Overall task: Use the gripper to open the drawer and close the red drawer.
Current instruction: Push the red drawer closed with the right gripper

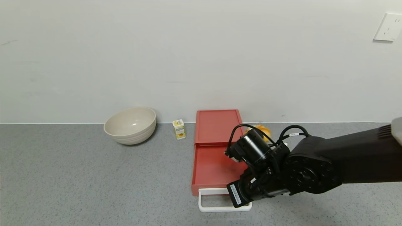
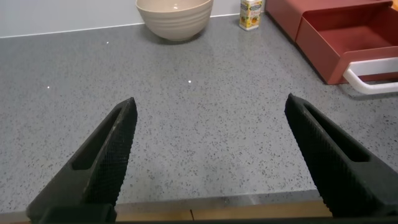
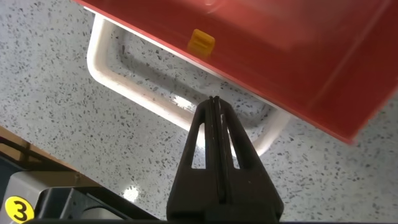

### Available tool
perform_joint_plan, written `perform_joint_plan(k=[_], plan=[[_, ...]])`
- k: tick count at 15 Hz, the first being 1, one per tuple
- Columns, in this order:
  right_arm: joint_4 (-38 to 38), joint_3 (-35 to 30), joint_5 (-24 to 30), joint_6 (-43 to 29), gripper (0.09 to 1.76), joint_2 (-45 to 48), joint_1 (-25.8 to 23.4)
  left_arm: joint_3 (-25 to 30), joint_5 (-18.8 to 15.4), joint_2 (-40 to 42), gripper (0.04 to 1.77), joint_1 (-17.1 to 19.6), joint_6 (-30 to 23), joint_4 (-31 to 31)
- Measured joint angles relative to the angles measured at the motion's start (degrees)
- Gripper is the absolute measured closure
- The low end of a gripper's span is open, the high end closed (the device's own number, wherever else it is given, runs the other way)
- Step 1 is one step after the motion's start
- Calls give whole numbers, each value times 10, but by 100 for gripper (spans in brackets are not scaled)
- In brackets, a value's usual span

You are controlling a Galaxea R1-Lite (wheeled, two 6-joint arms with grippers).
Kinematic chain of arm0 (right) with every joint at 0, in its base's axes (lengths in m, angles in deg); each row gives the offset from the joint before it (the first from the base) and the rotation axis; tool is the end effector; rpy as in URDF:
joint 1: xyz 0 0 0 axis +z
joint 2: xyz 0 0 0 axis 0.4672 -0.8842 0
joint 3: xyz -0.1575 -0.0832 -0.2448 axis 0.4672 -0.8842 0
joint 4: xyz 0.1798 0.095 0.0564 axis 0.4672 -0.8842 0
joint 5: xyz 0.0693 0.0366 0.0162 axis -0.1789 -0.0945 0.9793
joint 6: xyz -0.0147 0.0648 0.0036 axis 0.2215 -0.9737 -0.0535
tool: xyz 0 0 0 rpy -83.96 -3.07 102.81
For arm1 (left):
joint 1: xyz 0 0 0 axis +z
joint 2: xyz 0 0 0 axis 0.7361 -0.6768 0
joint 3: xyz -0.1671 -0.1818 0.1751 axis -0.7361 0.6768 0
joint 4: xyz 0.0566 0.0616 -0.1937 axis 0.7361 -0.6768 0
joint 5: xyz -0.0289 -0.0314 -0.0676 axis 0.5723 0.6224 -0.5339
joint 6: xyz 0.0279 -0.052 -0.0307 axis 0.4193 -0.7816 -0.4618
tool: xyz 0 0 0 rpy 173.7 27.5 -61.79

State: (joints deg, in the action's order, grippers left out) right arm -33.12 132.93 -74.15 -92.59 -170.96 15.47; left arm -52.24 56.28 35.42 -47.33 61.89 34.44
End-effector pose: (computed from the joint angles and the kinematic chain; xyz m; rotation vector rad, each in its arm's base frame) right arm 0.2956 0.2795 0.0627 -0.0833 1.0861 0.5089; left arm 0.0407 -0.0007 0.0748 0.0454 0.0028 -0.0095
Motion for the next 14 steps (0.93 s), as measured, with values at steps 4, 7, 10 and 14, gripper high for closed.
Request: perform_joint_plan(k=[4,7,10,14], plan=[[1,5,0,0,173,-17,1,0,0,0,9,0,0,0],[4,12,-1,0,173,-24,1,0,0,0,9,0,0,-7],[8,22,-3,2,173,-27,1,0,0,0,9,0,0,0],[16,41,-28,6,173,-38,-1,0,0,0,9,0,-1,0]])
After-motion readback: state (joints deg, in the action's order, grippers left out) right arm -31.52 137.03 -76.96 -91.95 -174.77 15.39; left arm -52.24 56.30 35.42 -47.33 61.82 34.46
